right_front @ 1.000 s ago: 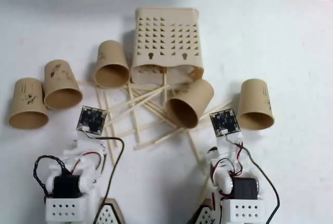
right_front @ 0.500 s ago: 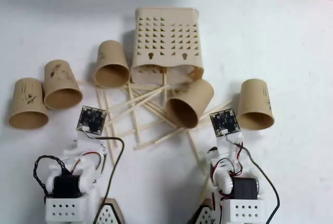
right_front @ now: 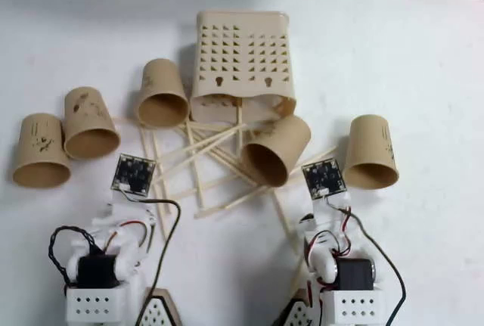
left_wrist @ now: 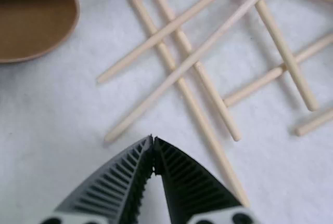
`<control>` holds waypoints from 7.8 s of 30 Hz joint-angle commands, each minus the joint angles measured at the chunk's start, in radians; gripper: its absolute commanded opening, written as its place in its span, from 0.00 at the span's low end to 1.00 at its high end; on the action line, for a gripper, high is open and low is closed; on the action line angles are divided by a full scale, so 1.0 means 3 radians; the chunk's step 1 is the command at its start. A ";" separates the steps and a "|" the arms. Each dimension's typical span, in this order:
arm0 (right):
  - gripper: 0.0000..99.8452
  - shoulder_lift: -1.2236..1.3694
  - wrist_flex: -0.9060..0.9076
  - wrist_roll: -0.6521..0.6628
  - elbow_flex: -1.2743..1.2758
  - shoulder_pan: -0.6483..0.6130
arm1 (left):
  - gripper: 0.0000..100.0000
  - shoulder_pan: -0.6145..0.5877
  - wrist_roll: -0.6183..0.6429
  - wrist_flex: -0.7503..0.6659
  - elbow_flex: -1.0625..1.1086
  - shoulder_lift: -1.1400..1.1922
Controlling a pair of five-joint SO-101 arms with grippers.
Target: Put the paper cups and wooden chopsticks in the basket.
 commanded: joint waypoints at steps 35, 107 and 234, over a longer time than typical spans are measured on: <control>0.02 0.3076 -0.0279 -0.0169 -0.3948 -0.0427 | 0.02 0.0003 -0.0005 0.0015 -0.0015 -0.0013; 0.02 0.5613 -0.0171 -0.0496 -0.6235 -0.0340 | 0.02 0.0003 -0.0015 0.0015 -0.0015 -0.0013; 0.16 0.7889 0.0877 0.0777 -0.9119 -0.0754 | 0.02 -0.0008 -0.0015 0.0015 -0.0015 -0.0013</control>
